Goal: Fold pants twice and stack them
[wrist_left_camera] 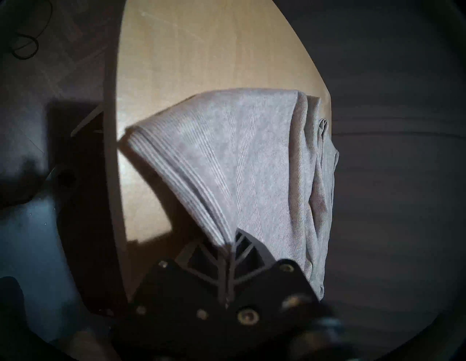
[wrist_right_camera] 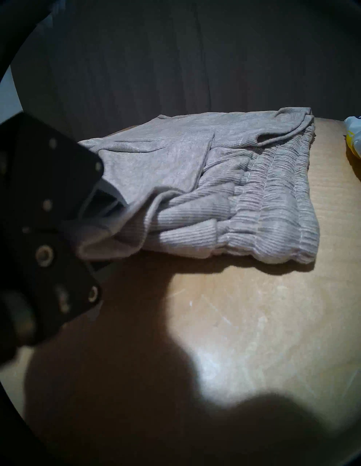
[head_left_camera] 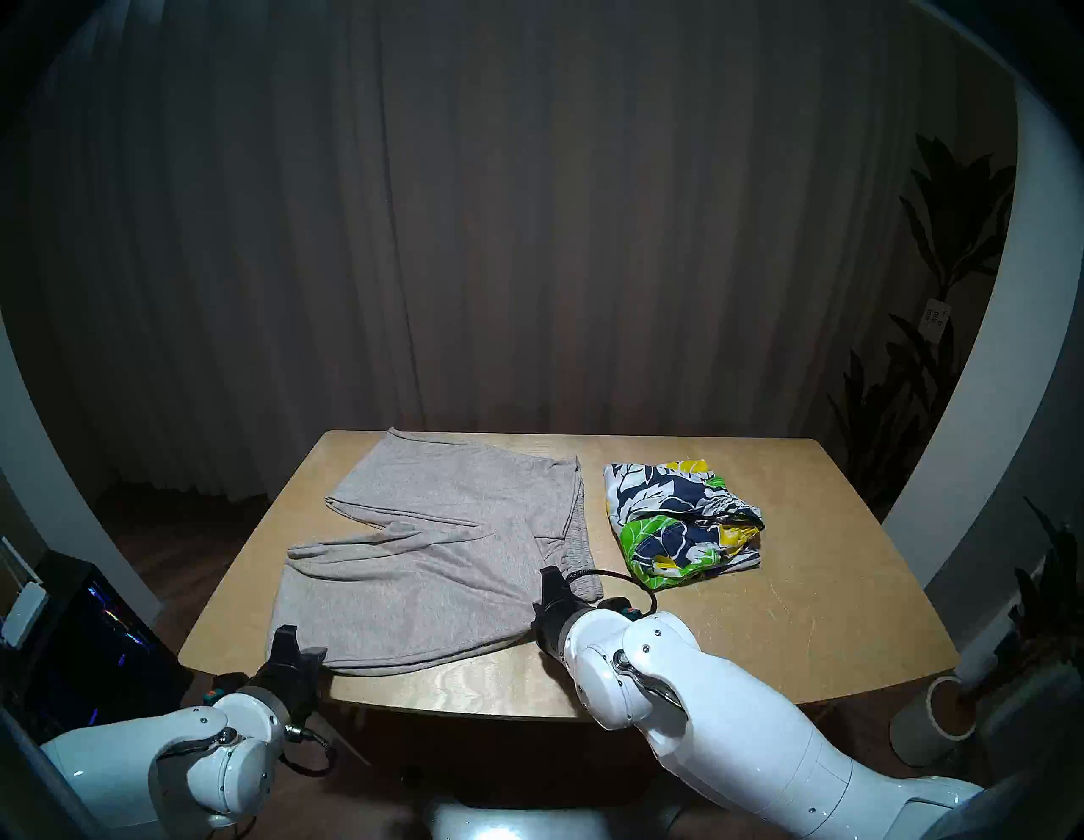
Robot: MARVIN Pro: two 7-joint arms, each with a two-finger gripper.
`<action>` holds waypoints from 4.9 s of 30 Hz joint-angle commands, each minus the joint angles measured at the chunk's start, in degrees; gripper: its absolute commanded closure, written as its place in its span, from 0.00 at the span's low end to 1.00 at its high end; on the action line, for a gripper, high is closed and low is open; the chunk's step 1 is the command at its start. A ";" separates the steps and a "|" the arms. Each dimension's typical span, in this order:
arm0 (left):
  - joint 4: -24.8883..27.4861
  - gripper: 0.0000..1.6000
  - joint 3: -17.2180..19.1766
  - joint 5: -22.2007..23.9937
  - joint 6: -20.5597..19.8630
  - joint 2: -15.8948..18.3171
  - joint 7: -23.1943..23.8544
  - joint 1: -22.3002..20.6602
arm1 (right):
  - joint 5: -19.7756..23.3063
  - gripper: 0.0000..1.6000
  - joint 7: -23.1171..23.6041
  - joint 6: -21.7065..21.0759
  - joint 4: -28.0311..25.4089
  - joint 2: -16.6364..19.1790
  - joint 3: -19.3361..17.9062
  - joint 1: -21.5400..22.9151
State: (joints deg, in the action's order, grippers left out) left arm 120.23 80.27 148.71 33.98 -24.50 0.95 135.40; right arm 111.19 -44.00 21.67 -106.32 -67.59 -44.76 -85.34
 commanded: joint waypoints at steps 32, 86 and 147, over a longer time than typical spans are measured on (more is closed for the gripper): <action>7.85 1.00 14.00 0.86 1.89 7.26 7.15 11.58 | 5.70 1.00 -1.32 -0.62 -5.98 2.07 -6.04 0.80; -8.47 1.00 17.54 6.86 -25.66 18.18 -6.16 -15.72 | 4.86 1.00 0.77 0.99 12.95 -12.27 -6.32 18.70; -12.58 1.00 4.24 1.59 -23.12 5.52 1.79 -26.23 | 2.06 1.00 3.39 3.89 25.41 -16.64 -2.66 22.87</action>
State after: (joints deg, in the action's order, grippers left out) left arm 107.90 85.06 150.98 10.46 -16.29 1.02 113.12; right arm 113.64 -41.40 25.25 -81.09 -83.35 -47.08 -63.90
